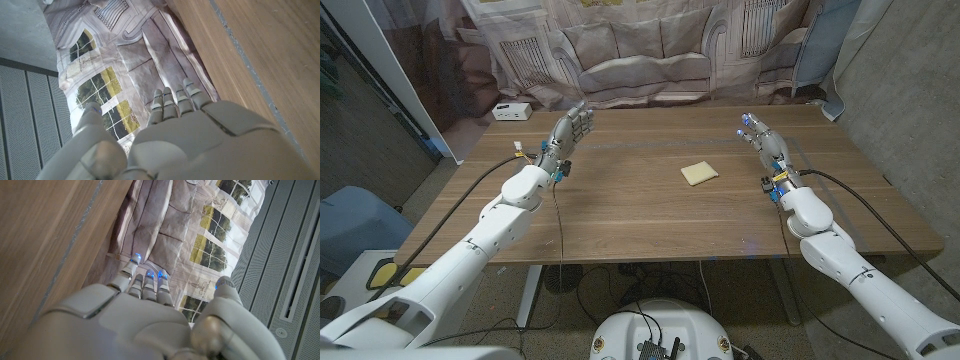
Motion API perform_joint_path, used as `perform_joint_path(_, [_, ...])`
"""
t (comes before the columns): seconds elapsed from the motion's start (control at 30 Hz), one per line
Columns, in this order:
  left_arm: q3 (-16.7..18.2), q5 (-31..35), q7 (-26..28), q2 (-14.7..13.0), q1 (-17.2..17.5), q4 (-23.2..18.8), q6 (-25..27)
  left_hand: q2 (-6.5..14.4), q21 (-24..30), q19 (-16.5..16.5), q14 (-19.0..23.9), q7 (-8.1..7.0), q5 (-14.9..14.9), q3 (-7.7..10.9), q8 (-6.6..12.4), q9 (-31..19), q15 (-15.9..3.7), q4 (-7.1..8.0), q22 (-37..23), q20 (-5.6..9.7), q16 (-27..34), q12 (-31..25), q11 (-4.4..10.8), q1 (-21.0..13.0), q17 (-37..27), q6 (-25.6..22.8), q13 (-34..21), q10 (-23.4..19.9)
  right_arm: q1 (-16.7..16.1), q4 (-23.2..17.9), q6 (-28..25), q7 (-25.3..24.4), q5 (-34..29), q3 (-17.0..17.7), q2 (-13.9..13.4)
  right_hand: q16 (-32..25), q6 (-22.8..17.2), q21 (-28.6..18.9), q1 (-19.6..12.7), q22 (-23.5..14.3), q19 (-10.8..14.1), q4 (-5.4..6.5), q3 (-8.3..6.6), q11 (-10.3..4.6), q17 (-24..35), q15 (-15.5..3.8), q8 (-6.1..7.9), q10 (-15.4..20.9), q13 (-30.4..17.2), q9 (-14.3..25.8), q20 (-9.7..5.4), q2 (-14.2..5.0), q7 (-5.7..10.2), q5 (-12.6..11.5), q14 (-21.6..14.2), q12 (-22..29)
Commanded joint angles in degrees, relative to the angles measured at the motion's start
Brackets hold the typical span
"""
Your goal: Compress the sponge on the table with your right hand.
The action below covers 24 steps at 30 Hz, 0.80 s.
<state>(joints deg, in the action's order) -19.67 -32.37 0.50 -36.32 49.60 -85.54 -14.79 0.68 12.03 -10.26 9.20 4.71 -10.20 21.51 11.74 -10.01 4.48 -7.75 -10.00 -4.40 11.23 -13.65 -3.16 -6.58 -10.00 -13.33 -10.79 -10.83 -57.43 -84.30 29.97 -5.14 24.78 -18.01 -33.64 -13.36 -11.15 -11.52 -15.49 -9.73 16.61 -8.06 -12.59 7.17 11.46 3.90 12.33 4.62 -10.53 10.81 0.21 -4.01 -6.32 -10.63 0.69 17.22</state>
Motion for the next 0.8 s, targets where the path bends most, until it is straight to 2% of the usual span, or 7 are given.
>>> perform_joint_path(0.03, [1.1, -0.8, -2.9, -1.6, 0.5, 0.5, -2.2, -0.2, -0.2, 0.0, 0.5, 0.28, -0.4, 0.23, -0.14, -0.1, 0.25, -0.27, -0.2, 0.21, 0.0, 0.2, -0.15, -0.8, -0.2, -0.2, -0.3, -0.5, -2.5, -5.0, -1.9, -7.0, -7.6, -0.4, -0.2, -0.4, -0.3, -0.3, -0.9, -0.1, 0.6, -0.43, -0.27, -0.08, -0.1, -0.14, -0.28, 0.6, -0.3, 0.1, -0.18, 0.09, 0.36, 0.2, -0.7, 0.2])
perform_joint_path(0.33, [1.3, -1.1, -3.7, -1.6, 0.5, 1.2, -2.8, -0.3, -0.3, 0.0, 0.5, 0.35, -0.4, 0.19, -0.28, -0.1, 0.18, -0.27, -0.2, 0.11, -0.1, 0.4, -0.19, -0.8, -0.2, -0.2, -0.3, -0.3, -4.1, -8.5, -4.1, -10.9, -12.9, 0.1, -1.1, -0.3, -0.4, -0.3, -1.9, -0.1, 1.2, -0.79, -0.56, -0.14, -0.1, -0.03, -0.4, 1.1, -0.3, 0.1, -0.14, 0.1, 0.41, 0.3, -1.2, 0.0])
perform_joint_path(0.5, [1.4, -0.8, -3.7, -1.6, 0.7, 1.2, -3.5, -0.4, -0.4, 0.1, 0.5, 0.45, -0.4, 0.16, -0.34, -0.1, 0.25, -0.27, -0.2, 0.05, -0.2, 0.4, -0.03, -0.8, -0.2, -0.2, -0.3, -0.3, -5.3, -10.8, -6.0, -14.7, -18.0, 0.5, -1.7, -0.7, -0.5, -0.6, -2.4, -0.1, 2.4, -0.9, -0.67, -0.36, -0.1, -0.34, -0.5, 1.5, -0.3, 0.1, -0.77, 0.18, 0.58, 0.4, -2.4, -0.2])
perform_joint_path(0.8, [1.4, -0.8, -3.8, -1.8, 0.9, 0.8, -3.8, -0.4, -0.4, 0.1, 0.5, 0.47, -0.4, 0.11, -0.42, -0.1, 0.26, -0.28, -0.2, 0.06, -0.3, 0.4, -0.2, -0.8, -0.2, -0.3, -0.3, -0.5, -6.4, -12.8, -7.8, -16.9, -21.4, 0.7, -2.1, -0.7, -0.9, -0.7, -3.2, -0.1, 3.4, -1.03, -0.92, -0.36, -0.1, -0.27, -0.52, 2.2, -0.3, 0.2, -0.94, 0.09, 0.83, 0.4, -3.1, -0.3])
